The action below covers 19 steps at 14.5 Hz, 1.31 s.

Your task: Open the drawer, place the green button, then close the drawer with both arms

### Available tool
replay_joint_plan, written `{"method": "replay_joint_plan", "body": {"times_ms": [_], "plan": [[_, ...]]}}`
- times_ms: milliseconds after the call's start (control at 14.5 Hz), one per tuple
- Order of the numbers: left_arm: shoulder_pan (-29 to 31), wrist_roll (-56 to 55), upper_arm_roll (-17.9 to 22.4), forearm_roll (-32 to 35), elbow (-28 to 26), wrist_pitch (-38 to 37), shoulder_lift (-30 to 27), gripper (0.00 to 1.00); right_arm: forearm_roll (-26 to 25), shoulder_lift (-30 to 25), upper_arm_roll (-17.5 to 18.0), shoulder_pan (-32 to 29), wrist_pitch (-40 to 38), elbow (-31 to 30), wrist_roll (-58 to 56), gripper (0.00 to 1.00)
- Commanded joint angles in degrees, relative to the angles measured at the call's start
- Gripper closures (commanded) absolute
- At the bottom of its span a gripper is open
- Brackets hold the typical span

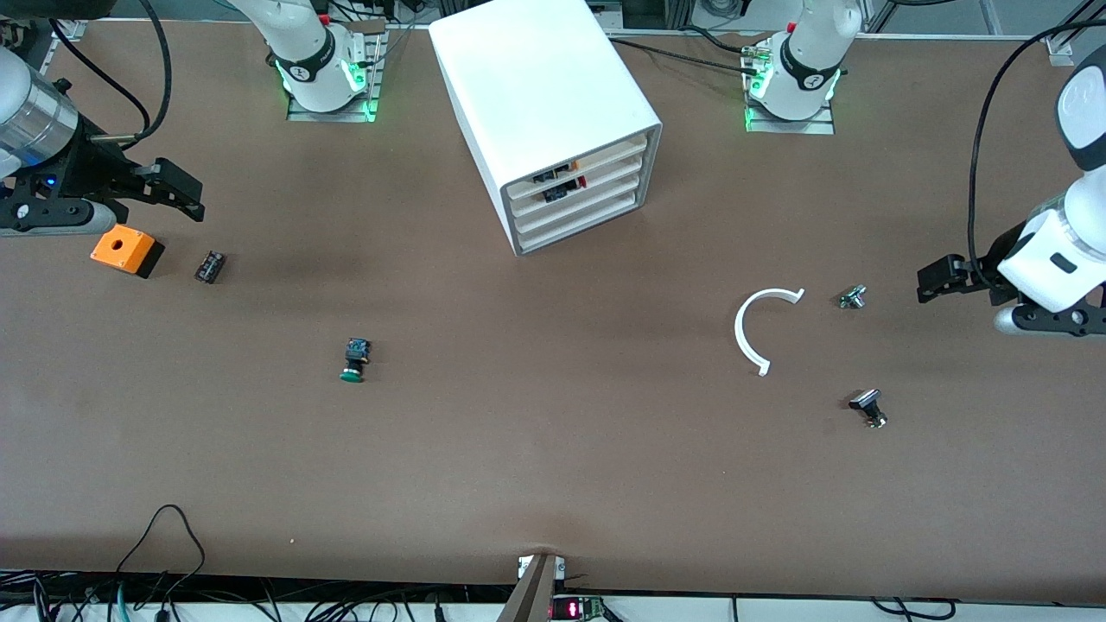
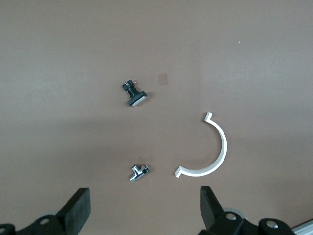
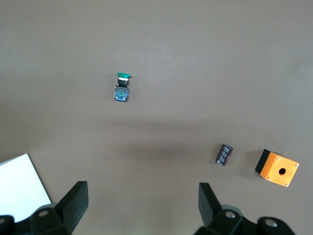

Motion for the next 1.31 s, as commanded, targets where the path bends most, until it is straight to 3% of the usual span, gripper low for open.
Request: {"method": "replay_joint_plan", "body": {"times_ms": [0,138,276,346,622,899,1244], "plan": [[0.5,-0.3,-0.7,-0.5,-7.4,0.5,-6.3,0.02,-0.6,-0.8,0.2,0.3,-1.9,0.9,4.7,0.00],[0.0,-0.4,-1.9,-0.5,-11.6,1.0,-10.0,0.02,-0.7,-0.5,0.1,0.3,-2.1,2.0,5.9,0.00],[0.0,-0.9,-5.6,-1.3,-14.7,-3.6,-14.8,0.02,-0.5,0.0,-0.1,0.0,-2.2,1.8,6.5,0.00],[0.5,-1.1,-8.3,-1.3,-14.5,-6.2,-16.1,0.02,-0.7,0.2,-0.3,-0.1,-2.2,1.6,5.6,0.00],[2.9,-0.2,-8.5,-1.2,-11.0,-6.6,-15.8,0.02,-0.9,0.7,-0.3,0.0,-3.9,1.5,5.5,0.00],[3.2,-0.2,-8.9,-4.3,-9.6,-6.3,-10.1,0.01,-0.2,1.7,-0.2,0.0,-3.9,1.7,4.1,0.00],[2.7,-0.2,-9.2,-15.7,-6.2,-6.7,-3.1,0.01,0.1,4.3,-0.2,0.0,-2.9,1.9,3.9,0.00]]}}
